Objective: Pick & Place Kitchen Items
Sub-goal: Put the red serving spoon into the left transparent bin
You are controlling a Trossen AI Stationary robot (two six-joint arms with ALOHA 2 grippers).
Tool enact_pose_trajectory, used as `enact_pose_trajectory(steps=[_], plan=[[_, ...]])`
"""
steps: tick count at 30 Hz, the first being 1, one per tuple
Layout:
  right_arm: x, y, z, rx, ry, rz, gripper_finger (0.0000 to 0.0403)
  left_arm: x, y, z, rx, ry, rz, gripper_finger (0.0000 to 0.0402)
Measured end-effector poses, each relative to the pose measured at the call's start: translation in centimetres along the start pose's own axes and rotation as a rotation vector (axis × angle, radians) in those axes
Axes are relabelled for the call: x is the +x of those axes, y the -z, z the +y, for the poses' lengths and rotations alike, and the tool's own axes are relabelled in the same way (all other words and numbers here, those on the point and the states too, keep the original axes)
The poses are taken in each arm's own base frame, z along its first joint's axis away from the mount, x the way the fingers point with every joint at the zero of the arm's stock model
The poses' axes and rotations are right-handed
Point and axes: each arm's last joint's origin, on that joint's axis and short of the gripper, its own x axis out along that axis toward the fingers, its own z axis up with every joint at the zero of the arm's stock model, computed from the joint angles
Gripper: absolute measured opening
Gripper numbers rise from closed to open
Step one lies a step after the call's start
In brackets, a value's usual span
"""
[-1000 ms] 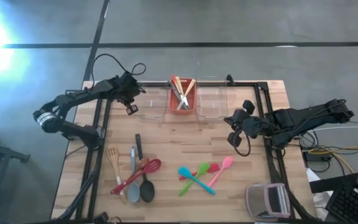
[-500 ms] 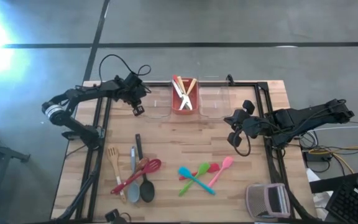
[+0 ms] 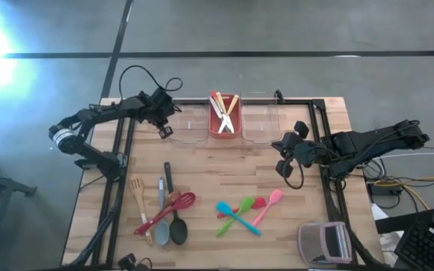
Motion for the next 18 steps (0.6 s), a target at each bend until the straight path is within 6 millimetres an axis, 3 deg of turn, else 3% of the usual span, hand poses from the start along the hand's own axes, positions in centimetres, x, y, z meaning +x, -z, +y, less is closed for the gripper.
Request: enact_pose_trajectory(steps=[7, 12, 18], plan=[[0.0, 0.0, 0.0, -0.003, 0.0, 0.0, 0.0018, -4.9, 0.9, 0.7, -0.099, -0.098, 0.017, 0.0], [0.0, 0.0, 0.0, -0.003, 0.0, 0.0, 0.0018, -8.5, 2.1, 0.3, -0.218, -0.01, -0.016, 0.0001], [0.0, 0.0, 0.0, -0.001, 0.0, 0.0, 0.0018, -12.0, 3.3, -1.7, -0.293, 0.157, -0.1, 0.0002]])
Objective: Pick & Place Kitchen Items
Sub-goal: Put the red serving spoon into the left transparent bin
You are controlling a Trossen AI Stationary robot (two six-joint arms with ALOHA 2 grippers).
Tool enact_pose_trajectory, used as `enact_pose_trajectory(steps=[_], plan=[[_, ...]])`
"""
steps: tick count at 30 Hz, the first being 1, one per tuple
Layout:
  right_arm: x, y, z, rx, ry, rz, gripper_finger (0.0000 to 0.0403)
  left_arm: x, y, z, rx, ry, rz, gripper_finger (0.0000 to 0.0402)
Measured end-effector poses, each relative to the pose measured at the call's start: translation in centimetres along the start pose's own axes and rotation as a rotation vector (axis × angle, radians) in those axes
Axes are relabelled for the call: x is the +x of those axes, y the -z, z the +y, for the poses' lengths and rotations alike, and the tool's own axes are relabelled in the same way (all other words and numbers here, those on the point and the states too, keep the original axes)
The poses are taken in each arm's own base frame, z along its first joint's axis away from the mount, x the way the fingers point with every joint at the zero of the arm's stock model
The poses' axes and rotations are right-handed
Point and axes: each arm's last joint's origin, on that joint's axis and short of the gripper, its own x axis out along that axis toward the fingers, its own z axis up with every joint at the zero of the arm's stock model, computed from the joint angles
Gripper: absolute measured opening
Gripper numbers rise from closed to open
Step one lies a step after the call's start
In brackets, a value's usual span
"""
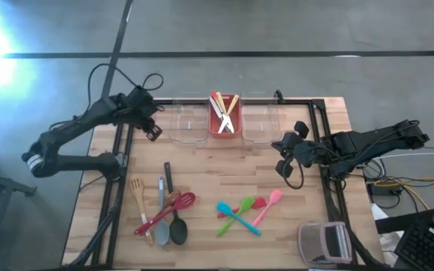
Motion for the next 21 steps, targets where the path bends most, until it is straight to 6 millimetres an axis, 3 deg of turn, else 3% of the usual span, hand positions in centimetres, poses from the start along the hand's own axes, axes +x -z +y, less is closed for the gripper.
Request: enact_pose_trajectory(steps=[9, 21], plan=[[0.0, 0.0, 0.0, 0.001, 0.0, 0.0, 0.0018, -3.5, 2.3, -4.1, -0.035, 0.202, -0.092, 0.0004], [0.0, 0.0, 0.0, 0.006, 0.001, 0.001, 0.0018, -5.8, 5.1, -11.3, 0.102, 0.516, -0.103, 0.0005]])
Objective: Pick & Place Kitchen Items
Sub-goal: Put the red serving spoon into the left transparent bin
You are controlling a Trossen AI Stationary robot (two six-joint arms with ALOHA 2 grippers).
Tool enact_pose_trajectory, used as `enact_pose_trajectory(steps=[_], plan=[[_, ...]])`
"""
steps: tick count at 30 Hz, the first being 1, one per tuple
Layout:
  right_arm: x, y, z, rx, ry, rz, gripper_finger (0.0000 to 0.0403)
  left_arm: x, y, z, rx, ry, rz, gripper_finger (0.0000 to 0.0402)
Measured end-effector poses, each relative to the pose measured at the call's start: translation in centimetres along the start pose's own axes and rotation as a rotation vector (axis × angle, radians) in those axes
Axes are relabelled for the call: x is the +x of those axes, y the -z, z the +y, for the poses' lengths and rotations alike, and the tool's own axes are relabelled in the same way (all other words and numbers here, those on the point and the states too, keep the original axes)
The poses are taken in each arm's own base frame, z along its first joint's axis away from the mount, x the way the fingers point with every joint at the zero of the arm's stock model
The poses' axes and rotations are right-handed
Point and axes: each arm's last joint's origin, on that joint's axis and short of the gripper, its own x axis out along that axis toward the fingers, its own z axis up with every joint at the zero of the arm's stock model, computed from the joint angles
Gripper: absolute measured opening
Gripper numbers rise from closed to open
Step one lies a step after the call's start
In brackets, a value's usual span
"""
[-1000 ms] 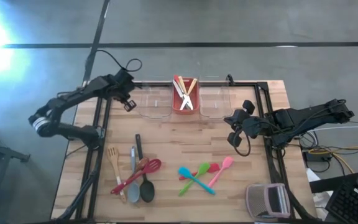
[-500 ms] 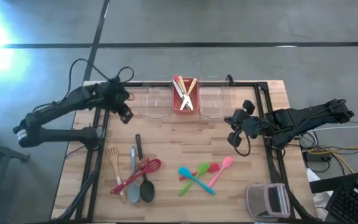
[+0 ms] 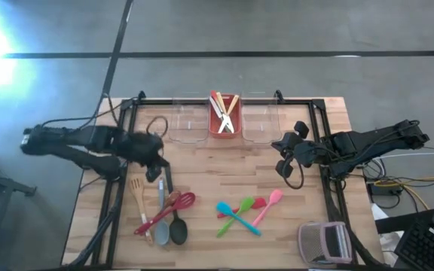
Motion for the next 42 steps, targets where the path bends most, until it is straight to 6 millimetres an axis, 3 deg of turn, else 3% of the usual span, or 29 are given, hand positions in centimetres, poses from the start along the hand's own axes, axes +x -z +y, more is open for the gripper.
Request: enact_pose_trajectory(steps=[9, 21, 34, 42], plan=[[0.1, 0.2, 0.0, -0.002, 0.002, 0.005, 0.0018, 0.8, 2.7, -5.4, 0.05, 0.065, 0.023, 0.0005], [0.1, 0.2, 0.0, -0.001, 0.002, 0.006, 0.0018, 3.7, 5.4, -10.0, -0.039, 0.043, 0.22, 0.0011], [0.1, 0.2, 0.0, -0.001, 0.001, 0.005, 0.0018, 7.5, 6.6, -12.5, -0.047, -0.045, 0.39, 0.0146], [0.1, 0.2, 0.0, -0.001, 0.001, 0.005, 0.0018, 9.2, 7.8, -12.7, 0.026, -0.098, 0.446, 0.0174]])
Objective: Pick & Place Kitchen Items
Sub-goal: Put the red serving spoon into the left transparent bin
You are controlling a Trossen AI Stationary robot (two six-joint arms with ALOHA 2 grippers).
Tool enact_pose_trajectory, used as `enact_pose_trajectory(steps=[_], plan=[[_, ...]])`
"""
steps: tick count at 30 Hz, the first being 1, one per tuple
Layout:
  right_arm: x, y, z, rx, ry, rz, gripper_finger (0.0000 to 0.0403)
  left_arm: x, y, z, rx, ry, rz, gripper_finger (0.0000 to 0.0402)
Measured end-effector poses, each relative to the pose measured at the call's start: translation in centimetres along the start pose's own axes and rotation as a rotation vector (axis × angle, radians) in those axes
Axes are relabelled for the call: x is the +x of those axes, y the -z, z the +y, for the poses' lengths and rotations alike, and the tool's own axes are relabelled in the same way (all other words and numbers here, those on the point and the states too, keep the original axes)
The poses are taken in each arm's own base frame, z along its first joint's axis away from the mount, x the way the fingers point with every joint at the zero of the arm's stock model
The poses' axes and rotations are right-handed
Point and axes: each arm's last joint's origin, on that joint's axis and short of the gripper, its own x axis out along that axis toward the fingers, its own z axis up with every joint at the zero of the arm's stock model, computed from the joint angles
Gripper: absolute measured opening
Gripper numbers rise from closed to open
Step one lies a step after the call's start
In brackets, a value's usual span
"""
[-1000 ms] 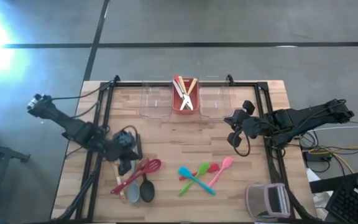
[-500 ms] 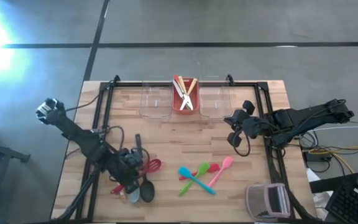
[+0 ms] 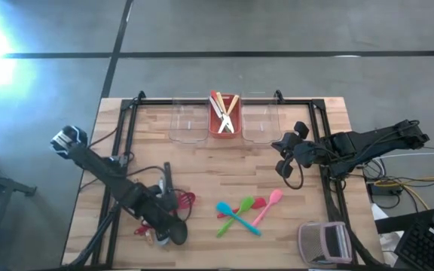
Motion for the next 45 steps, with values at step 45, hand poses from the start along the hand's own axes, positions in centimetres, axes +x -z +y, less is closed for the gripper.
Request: enact_pose_trajectory(steps=[45], plan=[[0.0, 0.0, 0.0, 0.02, 0.004, -0.003, 0.0018, 7.0, 2.0, 2.2, 0.126, -0.164, 0.062, 0.0167]])
